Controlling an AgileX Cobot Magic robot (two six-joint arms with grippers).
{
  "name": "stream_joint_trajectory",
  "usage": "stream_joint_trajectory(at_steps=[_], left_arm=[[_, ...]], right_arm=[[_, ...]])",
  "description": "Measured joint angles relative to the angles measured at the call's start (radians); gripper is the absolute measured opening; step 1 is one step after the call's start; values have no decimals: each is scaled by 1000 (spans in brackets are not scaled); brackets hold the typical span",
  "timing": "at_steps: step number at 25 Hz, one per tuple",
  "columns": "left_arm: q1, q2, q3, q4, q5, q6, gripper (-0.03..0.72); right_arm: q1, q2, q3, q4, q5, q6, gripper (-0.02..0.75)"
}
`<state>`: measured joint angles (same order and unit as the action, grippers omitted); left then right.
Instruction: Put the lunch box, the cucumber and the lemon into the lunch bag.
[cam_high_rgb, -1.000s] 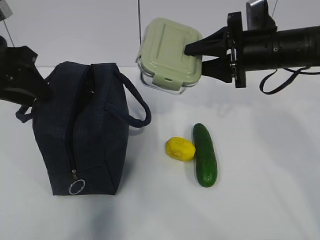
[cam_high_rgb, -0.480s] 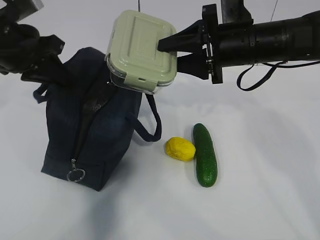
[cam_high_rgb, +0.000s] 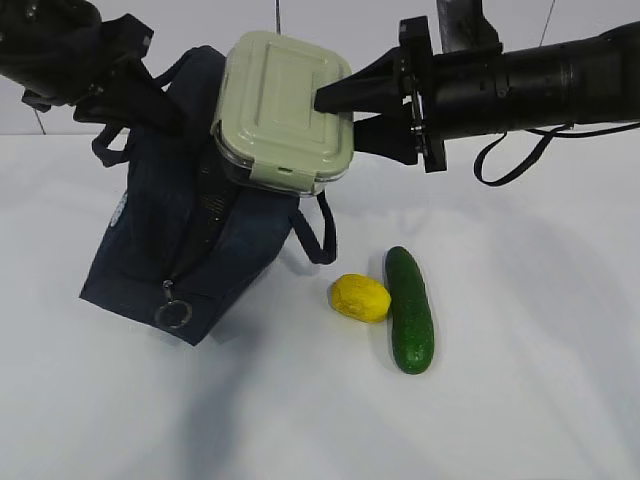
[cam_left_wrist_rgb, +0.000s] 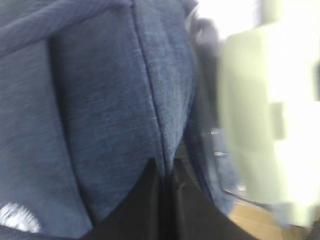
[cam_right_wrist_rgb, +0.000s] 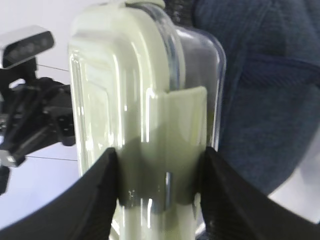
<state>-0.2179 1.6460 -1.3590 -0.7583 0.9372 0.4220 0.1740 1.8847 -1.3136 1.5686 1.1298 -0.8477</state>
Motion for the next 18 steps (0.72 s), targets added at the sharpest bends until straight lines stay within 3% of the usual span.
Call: stream_joint_trajectory(at_steps=[12, 18], left_arm=[[-7, 0, -8, -90, 63, 75, -8], [-58, 43, -10, -130, 61, 99, -8]], right_arm=[[4, 150, 0, -35, -14, 26, 360], [39, 158, -22, 4, -16, 26, 360]])
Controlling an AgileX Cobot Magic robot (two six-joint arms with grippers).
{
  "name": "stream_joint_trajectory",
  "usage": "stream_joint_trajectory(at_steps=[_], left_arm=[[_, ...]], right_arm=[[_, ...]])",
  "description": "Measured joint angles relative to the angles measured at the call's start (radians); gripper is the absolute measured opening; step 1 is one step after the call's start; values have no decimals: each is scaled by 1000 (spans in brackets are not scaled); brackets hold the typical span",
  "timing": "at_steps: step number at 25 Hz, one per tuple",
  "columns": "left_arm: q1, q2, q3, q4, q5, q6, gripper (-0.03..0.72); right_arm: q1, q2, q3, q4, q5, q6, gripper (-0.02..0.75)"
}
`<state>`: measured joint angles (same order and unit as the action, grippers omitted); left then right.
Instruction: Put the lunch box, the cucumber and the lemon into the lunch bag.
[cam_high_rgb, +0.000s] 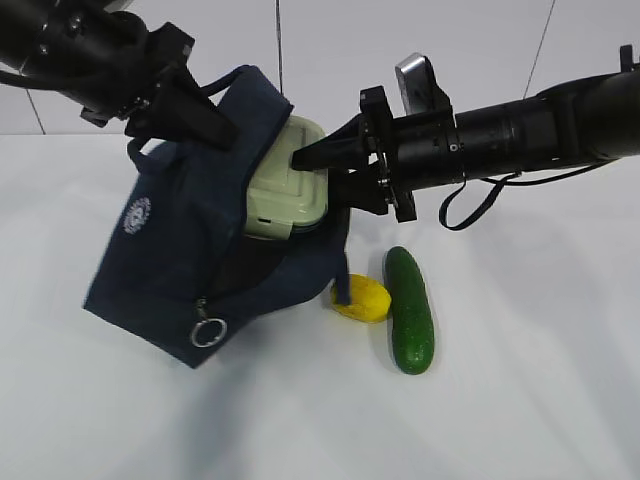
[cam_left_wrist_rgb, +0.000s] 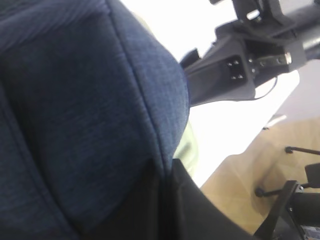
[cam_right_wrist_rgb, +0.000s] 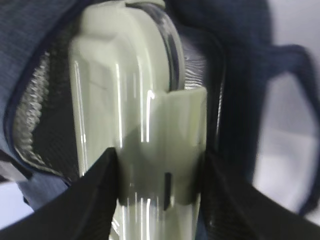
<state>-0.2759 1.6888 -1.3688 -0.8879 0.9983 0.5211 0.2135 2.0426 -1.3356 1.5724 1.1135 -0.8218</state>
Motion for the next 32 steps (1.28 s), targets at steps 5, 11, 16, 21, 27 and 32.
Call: stream_joint_trajectory(at_steps=[5, 11, 16, 21, 27, 32], left_arm=[[-14, 14, 0, -10, -36, 16, -8], [-15, 28, -2, -11, -88, 26, -8], [-15, 41, -2, 7, -121, 29, -8], [-15, 71, -2, 37, -136, 31, -8], [-15, 127, -4, 38, -160, 33, -8], [-15, 142, -4, 34, -181, 33, -8]], right_arm=[[23, 20, -58, 2, -16, 0, 360], [69, 104, -139, 15, -26, 0, 360], [81, 173, -175, 24, -24, 1, 360], [81, 196, -177, 25, -30, 1, 360], [81, 239, -195, 32, -35, 1, 360], [81, 252, -210, 39, -57, 1, 360]])
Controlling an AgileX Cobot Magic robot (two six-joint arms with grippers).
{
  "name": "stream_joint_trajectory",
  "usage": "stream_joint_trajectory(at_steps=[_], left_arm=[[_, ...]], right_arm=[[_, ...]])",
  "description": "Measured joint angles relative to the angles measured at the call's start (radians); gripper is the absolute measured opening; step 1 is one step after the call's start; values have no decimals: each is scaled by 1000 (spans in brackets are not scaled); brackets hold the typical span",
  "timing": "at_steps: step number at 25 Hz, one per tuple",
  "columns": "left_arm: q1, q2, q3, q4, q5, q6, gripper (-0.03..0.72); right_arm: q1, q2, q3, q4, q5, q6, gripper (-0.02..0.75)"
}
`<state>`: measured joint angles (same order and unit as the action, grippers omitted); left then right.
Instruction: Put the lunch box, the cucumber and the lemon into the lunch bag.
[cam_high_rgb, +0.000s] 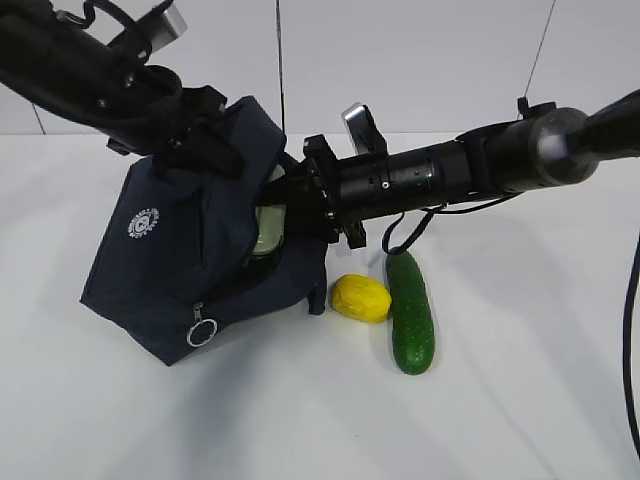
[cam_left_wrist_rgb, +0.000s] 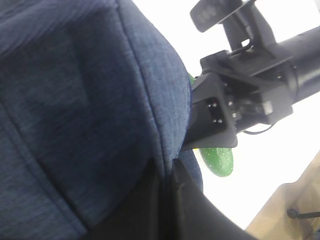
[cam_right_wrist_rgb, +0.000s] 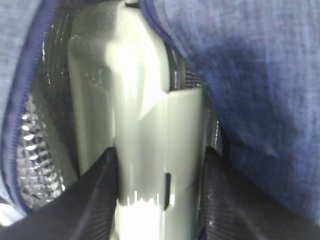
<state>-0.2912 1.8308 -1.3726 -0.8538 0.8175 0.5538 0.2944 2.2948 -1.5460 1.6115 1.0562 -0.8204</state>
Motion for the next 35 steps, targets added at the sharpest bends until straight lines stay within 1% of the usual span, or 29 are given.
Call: stream_joint_trajectory(at_steps=[9, 29, 35], left_arm=[[0, 31, 0, -19, -3, 0, -8], [0, 45, 0, -38, -8, 0, -8], [0, 45, 0, -38, -8, 0, -8]], right_arm=[[0, 0, -3, 4, -37, 0, 360], [0, 0, -6, -50, -149, 2, 371], [2, 0, -10, -44, -179, 43, 413]])
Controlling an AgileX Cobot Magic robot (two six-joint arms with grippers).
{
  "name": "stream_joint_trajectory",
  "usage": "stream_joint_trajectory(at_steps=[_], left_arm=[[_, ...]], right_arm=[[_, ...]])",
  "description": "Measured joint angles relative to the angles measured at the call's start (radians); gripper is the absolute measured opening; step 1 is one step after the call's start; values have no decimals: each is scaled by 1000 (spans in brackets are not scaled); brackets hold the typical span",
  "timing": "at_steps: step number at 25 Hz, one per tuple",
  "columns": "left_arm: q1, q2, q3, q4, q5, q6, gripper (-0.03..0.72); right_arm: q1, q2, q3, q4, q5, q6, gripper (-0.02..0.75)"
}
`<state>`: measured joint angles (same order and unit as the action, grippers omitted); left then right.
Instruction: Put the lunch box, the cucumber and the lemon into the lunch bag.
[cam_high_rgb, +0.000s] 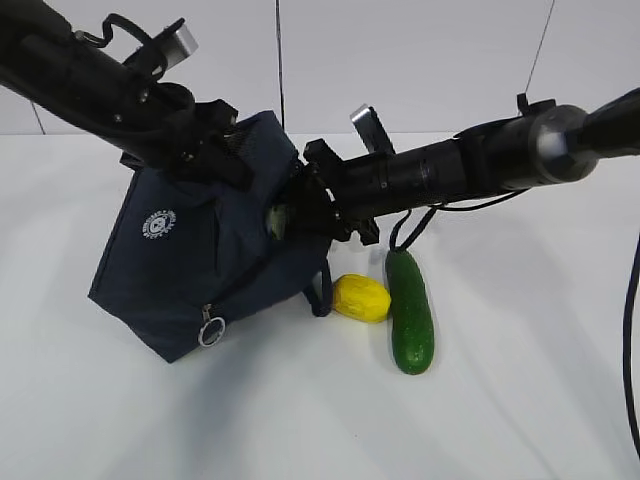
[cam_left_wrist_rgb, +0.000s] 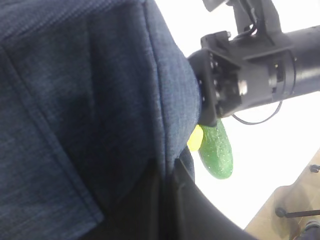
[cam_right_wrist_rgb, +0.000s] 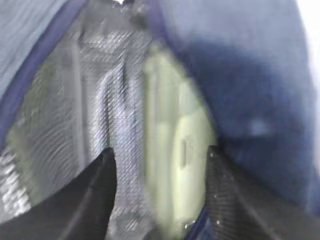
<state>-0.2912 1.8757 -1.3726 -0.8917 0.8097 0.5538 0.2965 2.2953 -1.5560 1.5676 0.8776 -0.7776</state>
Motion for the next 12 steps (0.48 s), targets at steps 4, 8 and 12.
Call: stream_joint_trajectory(at_steps=[4, 8, 12], left_arm=[[0, 0, 0, 2, -7, 0, -8], [0, 0, 0, 4, -13, 0, -8], [26, 0, 0, 4, 8, 0, -8]], right_arm=[[0, 0, -2, 10, 0, 3, 417], [0, 0, -2, 11, 31, 4, 423], [-17, 0, -2, 11, 115, 4, 423]])
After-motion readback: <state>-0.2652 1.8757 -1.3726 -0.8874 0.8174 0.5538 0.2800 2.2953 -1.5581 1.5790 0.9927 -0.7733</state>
